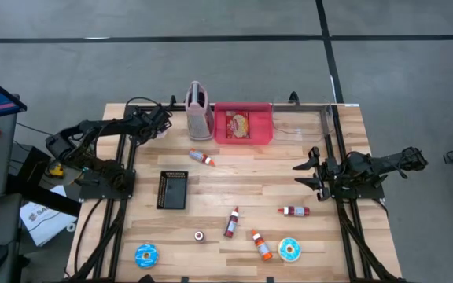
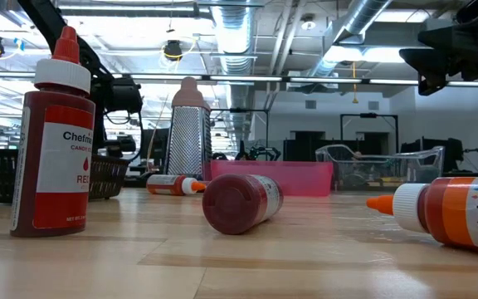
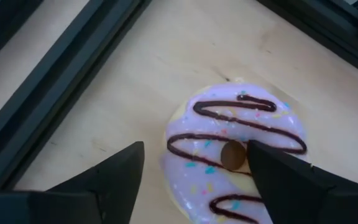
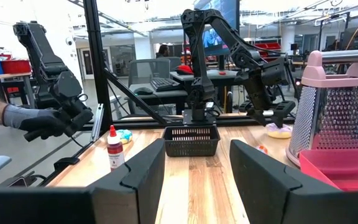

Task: Pick & Place Food Item
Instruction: Put the purple donut into the black bin

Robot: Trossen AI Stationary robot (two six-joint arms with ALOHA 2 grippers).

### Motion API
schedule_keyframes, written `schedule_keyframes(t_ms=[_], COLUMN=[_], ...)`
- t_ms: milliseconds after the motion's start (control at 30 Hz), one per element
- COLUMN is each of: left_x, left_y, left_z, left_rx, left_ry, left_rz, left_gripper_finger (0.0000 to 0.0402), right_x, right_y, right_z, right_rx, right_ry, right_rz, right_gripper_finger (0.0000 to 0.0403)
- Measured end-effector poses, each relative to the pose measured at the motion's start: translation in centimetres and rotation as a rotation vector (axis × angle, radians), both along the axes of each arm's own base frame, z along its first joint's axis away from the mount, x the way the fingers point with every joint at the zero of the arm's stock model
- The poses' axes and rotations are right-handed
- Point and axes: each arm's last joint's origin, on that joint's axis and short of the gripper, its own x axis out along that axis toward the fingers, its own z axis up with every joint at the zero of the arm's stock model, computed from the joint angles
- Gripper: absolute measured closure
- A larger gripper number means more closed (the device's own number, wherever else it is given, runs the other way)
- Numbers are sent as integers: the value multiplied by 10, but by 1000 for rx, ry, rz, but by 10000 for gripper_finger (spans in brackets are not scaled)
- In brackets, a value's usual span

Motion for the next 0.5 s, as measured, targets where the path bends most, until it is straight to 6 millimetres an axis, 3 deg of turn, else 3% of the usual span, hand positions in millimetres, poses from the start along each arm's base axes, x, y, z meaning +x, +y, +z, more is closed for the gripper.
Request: schedule_keyframes(t_ms=[333,500], left_x=[1,2], left_y=[1,2], left_z=[0,1], left_rx=[4,11], left_ry=[-9,-20], left_rz=[-12,-19], left_gripper_finger=[256,287], right_x=[0,0], right_y=[0,0], right_z=[-1,-1], right_rx=[-6,-6], right_ry=[8,8], right_rz=[0,0], right_gripper_finger=[228,228])
